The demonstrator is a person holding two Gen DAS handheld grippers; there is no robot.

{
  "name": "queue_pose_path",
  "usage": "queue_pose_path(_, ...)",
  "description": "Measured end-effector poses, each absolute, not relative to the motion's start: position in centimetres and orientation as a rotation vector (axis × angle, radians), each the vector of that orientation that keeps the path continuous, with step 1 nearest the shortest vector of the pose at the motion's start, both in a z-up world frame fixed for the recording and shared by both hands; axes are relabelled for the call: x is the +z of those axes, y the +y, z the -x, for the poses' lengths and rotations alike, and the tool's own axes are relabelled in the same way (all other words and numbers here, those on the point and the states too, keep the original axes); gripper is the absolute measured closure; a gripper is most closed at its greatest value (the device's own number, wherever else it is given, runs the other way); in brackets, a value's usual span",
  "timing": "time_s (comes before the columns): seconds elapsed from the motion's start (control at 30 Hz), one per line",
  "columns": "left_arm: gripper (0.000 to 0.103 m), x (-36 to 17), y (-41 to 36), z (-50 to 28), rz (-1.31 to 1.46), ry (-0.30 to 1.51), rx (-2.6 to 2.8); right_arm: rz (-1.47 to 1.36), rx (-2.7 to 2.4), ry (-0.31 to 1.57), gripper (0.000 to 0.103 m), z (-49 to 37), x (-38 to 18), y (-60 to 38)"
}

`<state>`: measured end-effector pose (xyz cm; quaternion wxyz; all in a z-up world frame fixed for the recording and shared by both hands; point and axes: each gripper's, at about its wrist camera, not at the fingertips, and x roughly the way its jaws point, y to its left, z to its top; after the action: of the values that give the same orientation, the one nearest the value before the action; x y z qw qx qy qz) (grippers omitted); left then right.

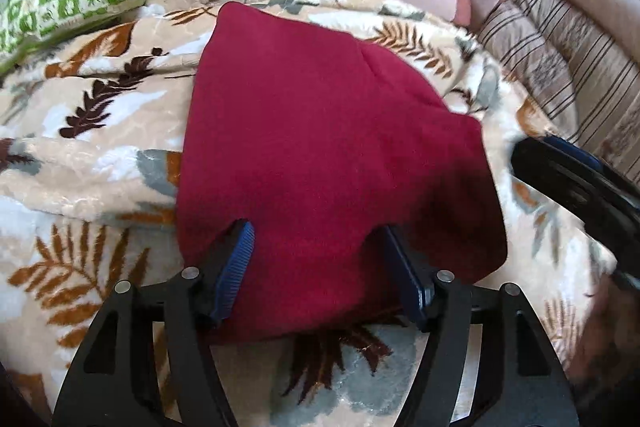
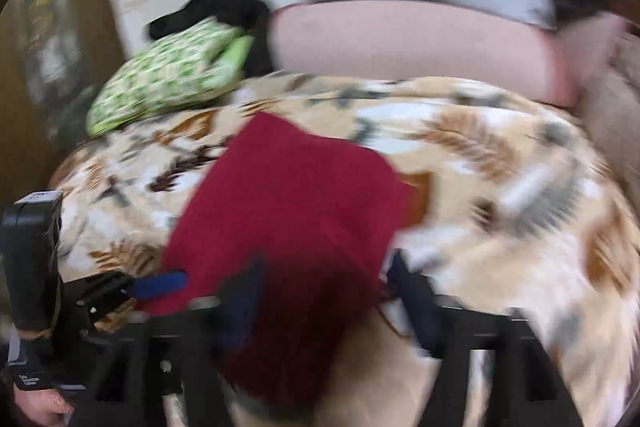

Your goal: Fold small clothes

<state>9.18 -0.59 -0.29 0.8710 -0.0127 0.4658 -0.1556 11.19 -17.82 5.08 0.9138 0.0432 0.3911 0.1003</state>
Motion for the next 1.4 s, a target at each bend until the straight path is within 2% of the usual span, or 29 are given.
queue_pose_path(0.1,0.035,-0.4,-1.4,-9.1,-0.015,0.979,-0.275,-0.131,0.135,0.826,0.013,-9.0,5.1,-18.5)
queue_pose_path(0.3,0.034,-0.6,-2.6,-8.9,-0.102,0.978,-0.212,0.062,-0.033,0.819,0.013,-9.3,4.6,-17.2)
queue_pose_path(0.67,0.032,-0.7,-2.6,-9.0,-0.101,0.967,-0.207,0.056,-0.149,0.888,0.013,-10.5,3.9,-18.3)
queue_pose_path(0.77,0.029,-0.7,-2.4,-9.0,-0.076,0.968,-0.206,0.024,-0.180,0.881,0.013,-10.3,4.1,-18.5)
queue_pose_path(0.83,0.024,-0.7,-2.5,-9.1,-0.070,0.968,-0.205,0.006,-0.237,0.876,0.013,-9.8,4.3,-18.7)
queue_pose_path(1.1,0.022,-0.8,-2.5,-8.9,-0.052,0.953,-0.202,-0.063,-0.240,0.979,0.014,-10.0,3.9,-19.8)
queue_pose_path(1.4,0.021,-0.8,-2.5,-8.9,-0.051,0.954,-0.203,-0.062,-0.245,0.978,0.014,-9.9,3.9,-19.7)
